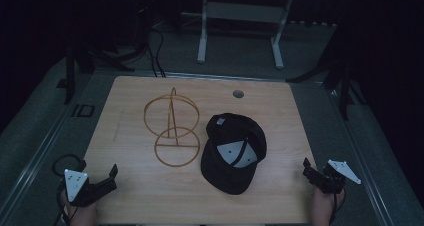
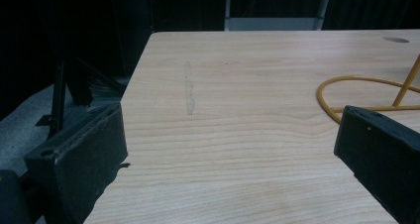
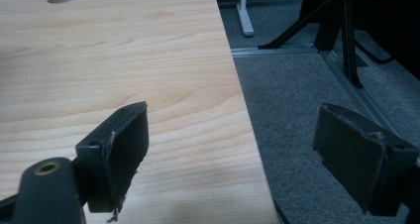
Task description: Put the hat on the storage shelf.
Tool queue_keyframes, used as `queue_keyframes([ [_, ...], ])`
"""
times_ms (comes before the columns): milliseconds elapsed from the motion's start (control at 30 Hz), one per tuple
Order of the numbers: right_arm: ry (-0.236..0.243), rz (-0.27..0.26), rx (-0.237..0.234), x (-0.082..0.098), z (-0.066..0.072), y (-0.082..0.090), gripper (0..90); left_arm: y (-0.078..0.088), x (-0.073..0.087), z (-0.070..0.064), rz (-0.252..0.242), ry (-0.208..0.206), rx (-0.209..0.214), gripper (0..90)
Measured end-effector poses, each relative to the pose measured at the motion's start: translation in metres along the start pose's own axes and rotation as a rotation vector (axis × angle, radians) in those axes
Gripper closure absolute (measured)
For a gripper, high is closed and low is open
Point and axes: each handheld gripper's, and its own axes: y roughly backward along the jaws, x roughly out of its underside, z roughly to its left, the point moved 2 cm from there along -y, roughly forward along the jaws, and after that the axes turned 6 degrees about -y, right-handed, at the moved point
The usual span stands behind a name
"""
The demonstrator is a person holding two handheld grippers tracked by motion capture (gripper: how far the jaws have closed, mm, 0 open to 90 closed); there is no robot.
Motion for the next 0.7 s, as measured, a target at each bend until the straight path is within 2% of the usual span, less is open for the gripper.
queue_keyframes([
  [67,-0.007,-0.003,-0.002,0.000,-0.001,0.000,13.7,0.001,-0.001,0.000,-0.007,0.028,0.008,0.3],
  [167,-0.004,0.000,-0.002,-0.001,-0.001,0.001,13.7,0.001,-0.001,-0.001,-0.008,0.028,0.008,0.3],
  [300,-0.015,0.008,-0.078,-0.016,0.007,0.012,13.6,-0.001,-0.001,-0.008,0.012,-0.015,0.009,0.3],
  [333,-0.009,0.007,-0.095,-0.022,0.011,0.016,13.6,-0.002,-0.001,-0.010,0.024,-0.029,0.001,0.3],
  [400,0.005,-0.002,-0.138,-0.034,0.019,0.024,13.3,-0.002,-0.001,-0.011,0.021,-0.029,0.011,0.3],
  [533,0.030,-0.018,-0.222,-0.060,0.040,0.041,12.9,-0.003,-0.003,-0.011,0.070,0.055,0.076,0.4],
  [567,0.036,-0.017,-0.246,-0.068,0.047,0.045,12.8,-0.003,-0.003,-0.012,0.075,0.062,0.081,0.4],
  [633,0.038,-0.016,-0.261,-0.079,0.058,0.050,12.4,-0.003,-0.003,-0.013,0.097,0.065,0.101,0.4],
  [700,0.050,-0.020,-0.337,-0.091,0.072,0.057,11.2,-0.005,-0.003,-0.016,0.108,0.066,0.136,0.4],
])
